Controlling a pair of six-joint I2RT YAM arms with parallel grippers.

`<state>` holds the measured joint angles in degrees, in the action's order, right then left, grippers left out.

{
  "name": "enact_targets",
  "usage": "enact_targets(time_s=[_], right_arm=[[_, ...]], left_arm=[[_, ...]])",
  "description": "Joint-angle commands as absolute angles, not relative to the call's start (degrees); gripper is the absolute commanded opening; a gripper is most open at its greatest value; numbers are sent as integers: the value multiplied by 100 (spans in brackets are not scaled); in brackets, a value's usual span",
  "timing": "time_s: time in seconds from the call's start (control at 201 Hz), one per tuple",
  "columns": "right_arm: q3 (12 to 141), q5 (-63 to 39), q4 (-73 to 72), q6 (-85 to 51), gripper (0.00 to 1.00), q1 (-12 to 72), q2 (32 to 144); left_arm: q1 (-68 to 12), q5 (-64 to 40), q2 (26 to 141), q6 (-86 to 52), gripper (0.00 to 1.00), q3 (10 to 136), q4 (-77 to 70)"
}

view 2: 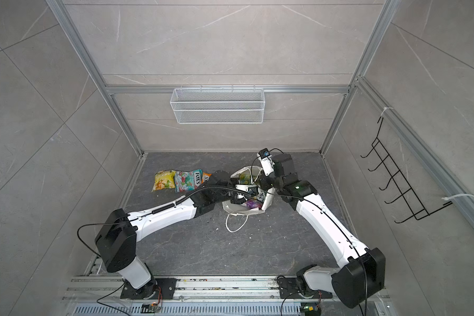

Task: Take the snacks out of the paper bag
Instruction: Pick up the snack from the paper bag.

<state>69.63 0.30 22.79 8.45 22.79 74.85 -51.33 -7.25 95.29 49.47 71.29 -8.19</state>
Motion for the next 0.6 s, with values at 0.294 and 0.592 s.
enact_targets(time_s=[0.294,0.592], right_arm=[[6997,99,1903,668,0,2268,7380],[7072,132,1863,682,0,2267,7478]], left_arm=[[-5373,-261,8228,4889,0,6683,-1129],[-5417,-186,7631,4477,0,6557,-1088]])
